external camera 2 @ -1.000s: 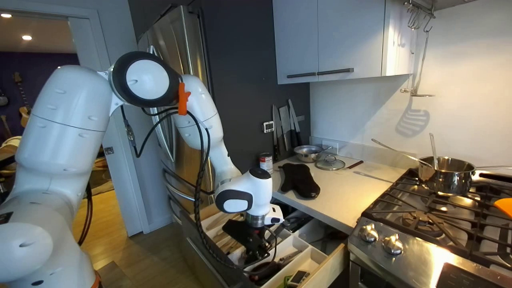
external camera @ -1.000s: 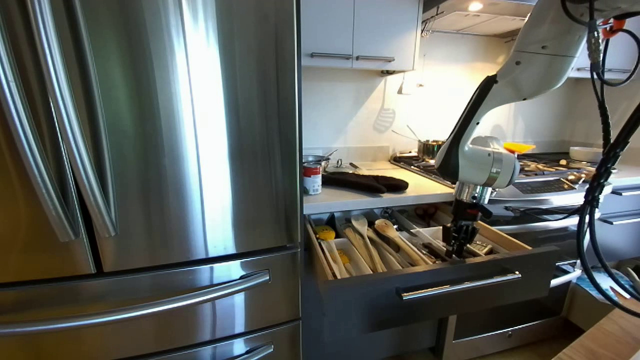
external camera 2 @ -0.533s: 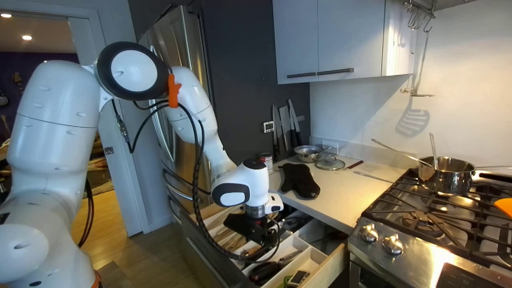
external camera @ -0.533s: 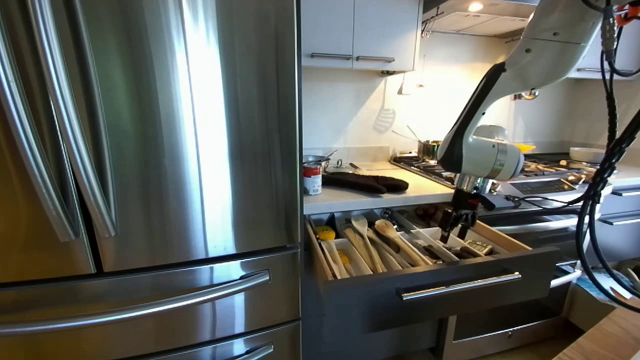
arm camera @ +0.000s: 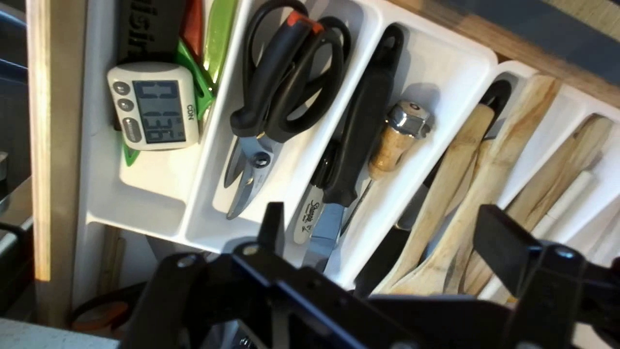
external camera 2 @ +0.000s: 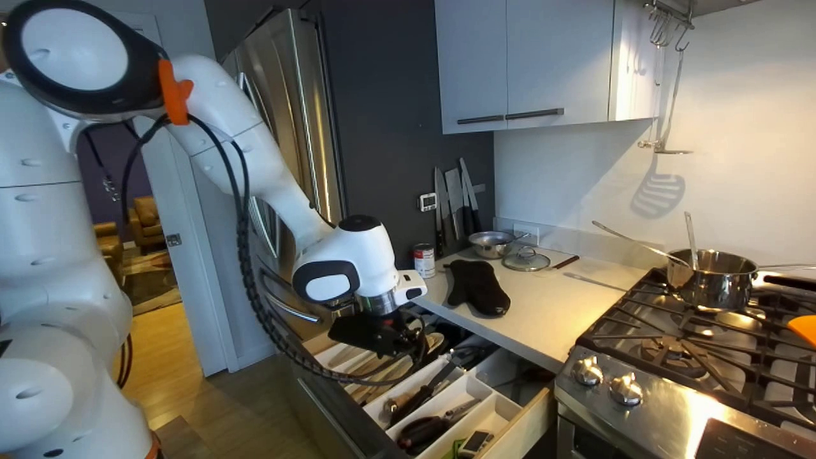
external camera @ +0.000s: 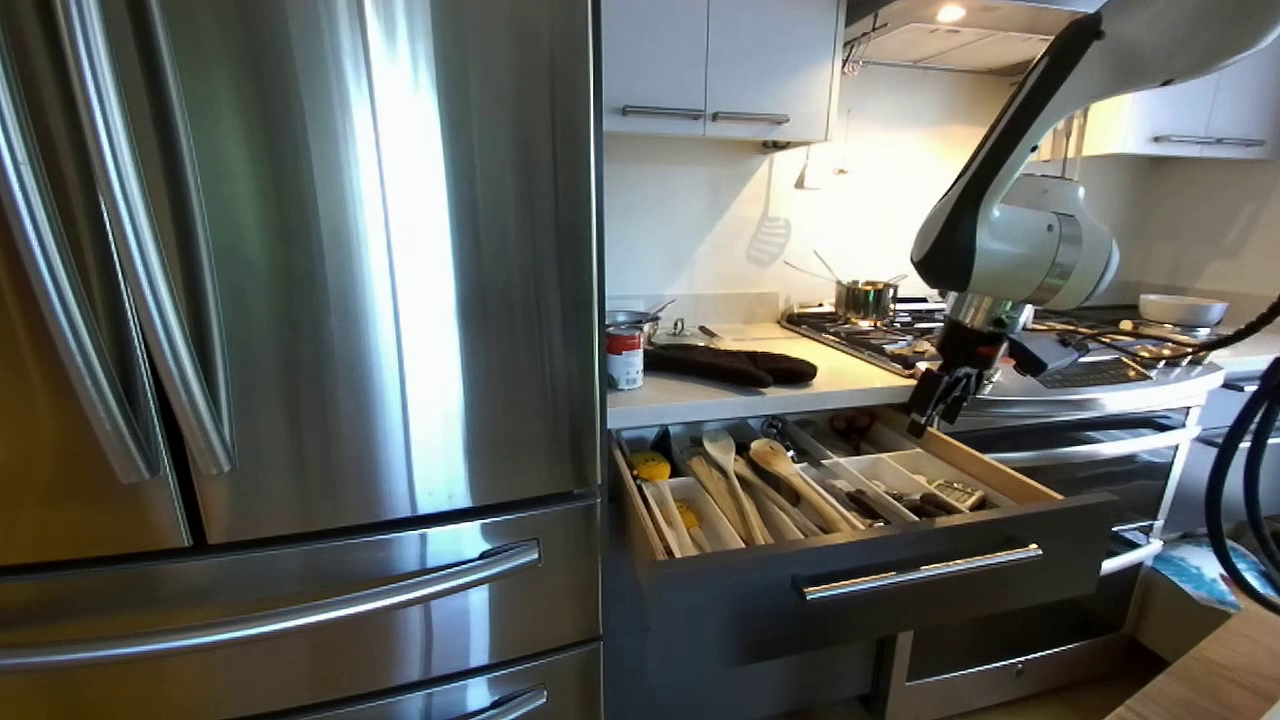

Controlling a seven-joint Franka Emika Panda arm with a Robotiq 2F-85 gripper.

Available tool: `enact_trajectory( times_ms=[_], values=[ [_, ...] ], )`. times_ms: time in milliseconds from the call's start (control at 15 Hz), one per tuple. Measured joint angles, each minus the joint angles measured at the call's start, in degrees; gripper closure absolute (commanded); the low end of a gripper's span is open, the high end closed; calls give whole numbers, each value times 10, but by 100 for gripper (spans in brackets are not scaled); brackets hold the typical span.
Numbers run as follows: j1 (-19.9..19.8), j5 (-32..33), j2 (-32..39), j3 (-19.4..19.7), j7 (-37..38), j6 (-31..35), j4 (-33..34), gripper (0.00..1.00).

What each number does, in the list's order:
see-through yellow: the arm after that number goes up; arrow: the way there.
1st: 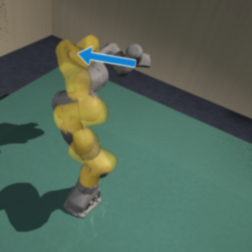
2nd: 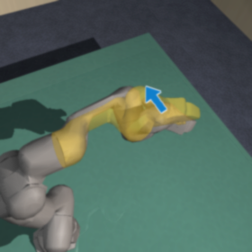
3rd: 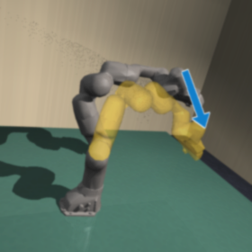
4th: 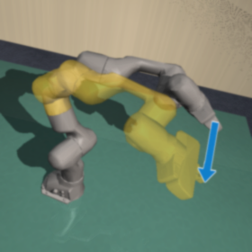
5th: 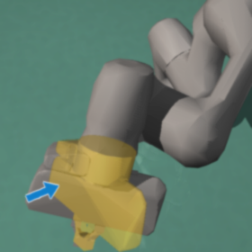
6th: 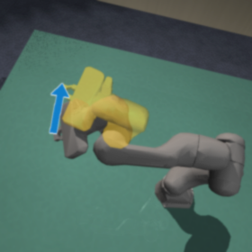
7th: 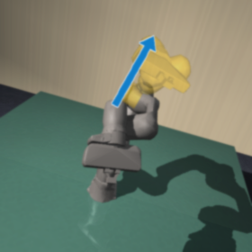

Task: Put the knife into the drawer

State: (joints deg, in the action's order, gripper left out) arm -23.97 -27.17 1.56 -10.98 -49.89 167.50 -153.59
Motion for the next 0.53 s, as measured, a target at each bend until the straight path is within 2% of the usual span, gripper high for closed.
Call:
enact_trajectory(
  times_ms=[200, 533],
  values=[
    [0, -3, -84, 5, 0, -11, -37, 0],
    [-1, -4, -181, 29, -44, -61, -34, 0]
  ],
)
